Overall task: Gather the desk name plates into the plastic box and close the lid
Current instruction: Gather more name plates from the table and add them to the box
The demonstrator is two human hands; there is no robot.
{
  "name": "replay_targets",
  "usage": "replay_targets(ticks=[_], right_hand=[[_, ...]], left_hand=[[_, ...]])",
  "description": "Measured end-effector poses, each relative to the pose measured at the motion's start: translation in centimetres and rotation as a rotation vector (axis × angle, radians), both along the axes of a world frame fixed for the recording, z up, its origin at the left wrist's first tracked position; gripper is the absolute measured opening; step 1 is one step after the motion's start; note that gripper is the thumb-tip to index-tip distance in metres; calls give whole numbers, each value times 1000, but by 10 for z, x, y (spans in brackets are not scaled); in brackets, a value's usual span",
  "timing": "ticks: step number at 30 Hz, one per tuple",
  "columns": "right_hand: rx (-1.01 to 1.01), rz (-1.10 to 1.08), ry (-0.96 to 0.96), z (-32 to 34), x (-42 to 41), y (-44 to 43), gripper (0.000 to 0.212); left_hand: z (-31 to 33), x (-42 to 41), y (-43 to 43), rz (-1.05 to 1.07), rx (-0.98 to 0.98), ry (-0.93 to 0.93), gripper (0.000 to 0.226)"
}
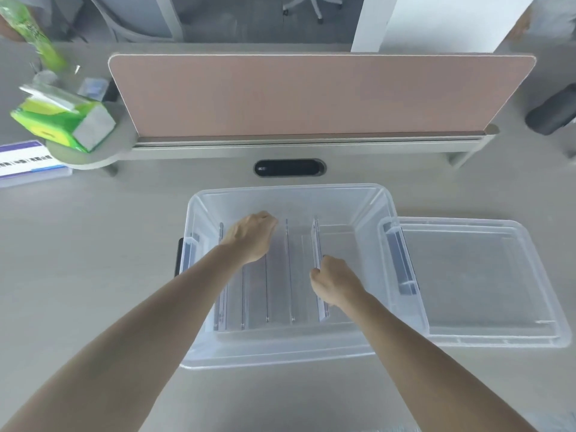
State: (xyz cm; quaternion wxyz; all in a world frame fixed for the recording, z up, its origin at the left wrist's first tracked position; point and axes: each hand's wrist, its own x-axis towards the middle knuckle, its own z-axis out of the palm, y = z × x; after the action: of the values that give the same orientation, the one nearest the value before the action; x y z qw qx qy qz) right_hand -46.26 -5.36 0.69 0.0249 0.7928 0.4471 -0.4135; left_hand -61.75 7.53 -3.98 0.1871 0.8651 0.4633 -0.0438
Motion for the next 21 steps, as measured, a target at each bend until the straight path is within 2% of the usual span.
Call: replay_targets(ticks=[10, 13, 21], right_hand=[[7, -33, -4, -19, -6, 6, 13], [3, -32, 0, -22, -8, 4, 19], [-3, -2, 12, -23, -9, 2, 15]], left_hand=[[-14, -7, -2, -67, 63, -91, 28], [-14, -6, -2, -67, 69, -99, 30], [-15, -6, -3, -59, 71, -108, 32]])
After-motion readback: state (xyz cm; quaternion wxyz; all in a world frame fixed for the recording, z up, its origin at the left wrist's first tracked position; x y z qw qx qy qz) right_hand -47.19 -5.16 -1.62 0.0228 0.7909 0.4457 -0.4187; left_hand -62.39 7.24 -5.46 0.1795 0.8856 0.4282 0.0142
